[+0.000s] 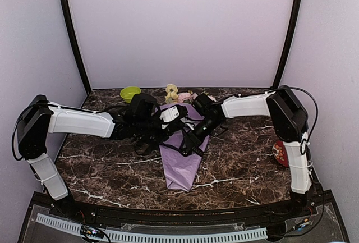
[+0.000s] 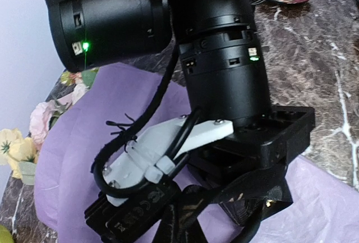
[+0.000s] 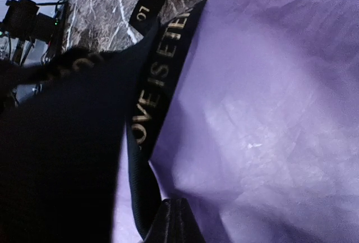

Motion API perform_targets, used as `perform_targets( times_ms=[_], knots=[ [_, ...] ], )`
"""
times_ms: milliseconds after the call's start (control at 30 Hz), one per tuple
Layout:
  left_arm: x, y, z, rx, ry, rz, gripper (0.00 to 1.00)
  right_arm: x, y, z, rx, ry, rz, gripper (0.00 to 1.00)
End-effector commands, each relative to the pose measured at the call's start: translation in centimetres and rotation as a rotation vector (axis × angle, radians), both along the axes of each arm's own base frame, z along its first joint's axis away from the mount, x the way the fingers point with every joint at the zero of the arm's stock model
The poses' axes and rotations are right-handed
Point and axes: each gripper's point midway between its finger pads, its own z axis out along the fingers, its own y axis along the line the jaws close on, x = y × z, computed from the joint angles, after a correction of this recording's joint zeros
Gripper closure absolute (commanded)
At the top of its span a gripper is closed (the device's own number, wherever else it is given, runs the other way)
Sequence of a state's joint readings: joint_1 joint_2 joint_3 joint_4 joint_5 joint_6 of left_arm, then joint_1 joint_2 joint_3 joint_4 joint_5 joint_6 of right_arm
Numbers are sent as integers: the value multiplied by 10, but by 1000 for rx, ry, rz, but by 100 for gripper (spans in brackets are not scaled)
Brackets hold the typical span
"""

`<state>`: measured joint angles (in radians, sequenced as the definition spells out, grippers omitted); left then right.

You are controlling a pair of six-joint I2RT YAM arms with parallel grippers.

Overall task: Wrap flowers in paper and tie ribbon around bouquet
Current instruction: Cross the ribbon over the folded bouquet.

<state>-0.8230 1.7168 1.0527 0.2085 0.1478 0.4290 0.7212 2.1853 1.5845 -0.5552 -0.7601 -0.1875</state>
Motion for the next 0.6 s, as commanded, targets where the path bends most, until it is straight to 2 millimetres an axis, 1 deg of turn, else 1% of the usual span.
perform_targets(
  times_ms=[0, 67, 133, 167, 267, 300, 400, 500, 567],
  knots=[
    [3, -6, 15, -41, -16, 5, 100, -40, -14, 21, 65, 34, 142, 98],
    [3, -7, 10, -36, -8, 4, 100, -37, -18, 23, 55, 13, 125, 96],
    [4, -7, 4, -28, 3, 9, 100, -24, -22, 22, 39, -5, 71, 93],
    [4, -7, 0, -23, 7, 10, 100, -14, -24, 21, 32, -14, 32, 90],
    [8, -5, -10, -6, 22, 29, 100, 24, -33, 21, 10, -42, -144, 86],
    [9, -4, -13, -1, 25, 38, 100, 36, -37, 24, 10, -52, -199, 85],
    [15, -1, -18, 1, 37, 63, 100, 65, -50, 33, 2, -96, -344, 81],
    [21, 2, -21, -6, 52, 77, 100, 77, -60, 46, 3, -146, -438, 80],
    [25, 4, -24, -12, 65, 89, 100, 81, -68, 56, 8, -174, -506, 78]
  ],
)
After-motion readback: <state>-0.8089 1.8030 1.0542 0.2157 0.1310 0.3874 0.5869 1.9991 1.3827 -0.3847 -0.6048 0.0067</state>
